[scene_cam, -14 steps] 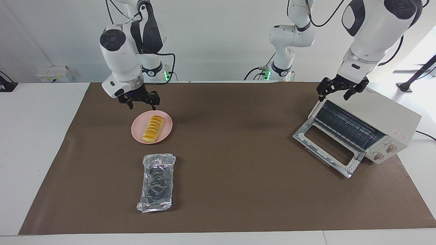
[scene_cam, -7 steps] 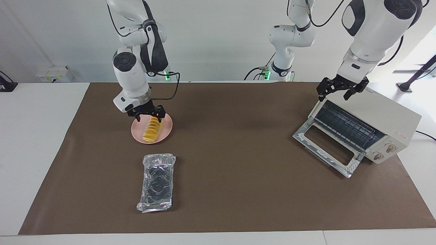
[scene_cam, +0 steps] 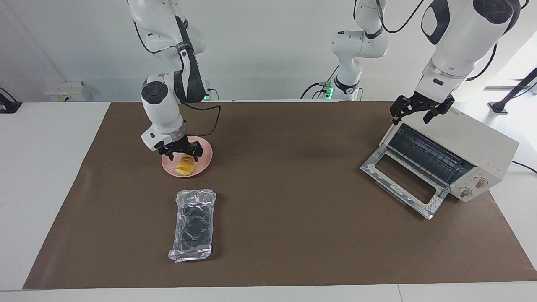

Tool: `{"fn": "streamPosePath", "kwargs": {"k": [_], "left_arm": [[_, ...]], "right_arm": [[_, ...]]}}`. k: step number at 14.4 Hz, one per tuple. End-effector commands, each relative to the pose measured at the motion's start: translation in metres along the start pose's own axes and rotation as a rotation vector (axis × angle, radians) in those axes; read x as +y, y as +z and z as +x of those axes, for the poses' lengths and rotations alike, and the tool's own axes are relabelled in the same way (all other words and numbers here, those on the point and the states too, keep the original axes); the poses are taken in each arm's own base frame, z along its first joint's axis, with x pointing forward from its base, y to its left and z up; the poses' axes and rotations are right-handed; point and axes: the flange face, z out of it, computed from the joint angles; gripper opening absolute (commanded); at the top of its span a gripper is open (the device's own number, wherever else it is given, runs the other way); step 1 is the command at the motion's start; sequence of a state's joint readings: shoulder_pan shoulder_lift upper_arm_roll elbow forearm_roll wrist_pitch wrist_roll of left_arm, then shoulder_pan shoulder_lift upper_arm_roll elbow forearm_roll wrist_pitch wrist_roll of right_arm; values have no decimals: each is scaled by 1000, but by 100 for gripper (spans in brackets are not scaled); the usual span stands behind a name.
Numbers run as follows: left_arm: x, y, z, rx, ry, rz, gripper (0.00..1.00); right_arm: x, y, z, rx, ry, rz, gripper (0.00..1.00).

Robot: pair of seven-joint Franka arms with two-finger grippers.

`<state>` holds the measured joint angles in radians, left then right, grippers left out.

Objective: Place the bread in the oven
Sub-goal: 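Reach the right gripper to the orange bread on the pink plate and grasp it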

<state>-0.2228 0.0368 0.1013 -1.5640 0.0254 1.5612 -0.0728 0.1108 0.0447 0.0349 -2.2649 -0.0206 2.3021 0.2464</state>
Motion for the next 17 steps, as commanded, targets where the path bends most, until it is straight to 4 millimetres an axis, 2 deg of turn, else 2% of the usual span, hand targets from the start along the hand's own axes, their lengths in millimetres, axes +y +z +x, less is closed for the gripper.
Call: {"fn": "streamPosePath", "kwargs": {"k": [1, 4, 7, 8, 9, 11, 12, 13, 17], "left_arm": [[-2, -1, -6, -9, -6, -16, 100], [-2, -1, -5, -8, -4, -16, 100], [-2, -1, -5, -8, -4, -16, 100], [-2, -1, -6, -9, -4, -16, 100], [-2, -1, -6, -9, -6, -16, 100], [-2, -2, -6, -8, -4, -16, 100], [-2, -2, -6, -6, -4, -16, 100], [-2, -1, -6, -9, -4, -16, 100], [-2, -2, -6, -6, -4, -16, 100]], "right_arm": [[-4, 12, -3, 6, -12, 0, 100], [-1, 32, -11, -1, -59, -44, 100], [1, 34, -14, -23, -66, -54, 100], [0, 35, -15, -33, -70, -58, 96], [0, 35, -16, -37, -70, -60, 80], [-1, 34, -15, -35, -69, -59, 25], [-1, 33, -14, -32, -65, -59, 4], [-3, 31, -13, -29, -60, -58, 0], [-22, 21, -5, -8, -49, -55, 0]]}}
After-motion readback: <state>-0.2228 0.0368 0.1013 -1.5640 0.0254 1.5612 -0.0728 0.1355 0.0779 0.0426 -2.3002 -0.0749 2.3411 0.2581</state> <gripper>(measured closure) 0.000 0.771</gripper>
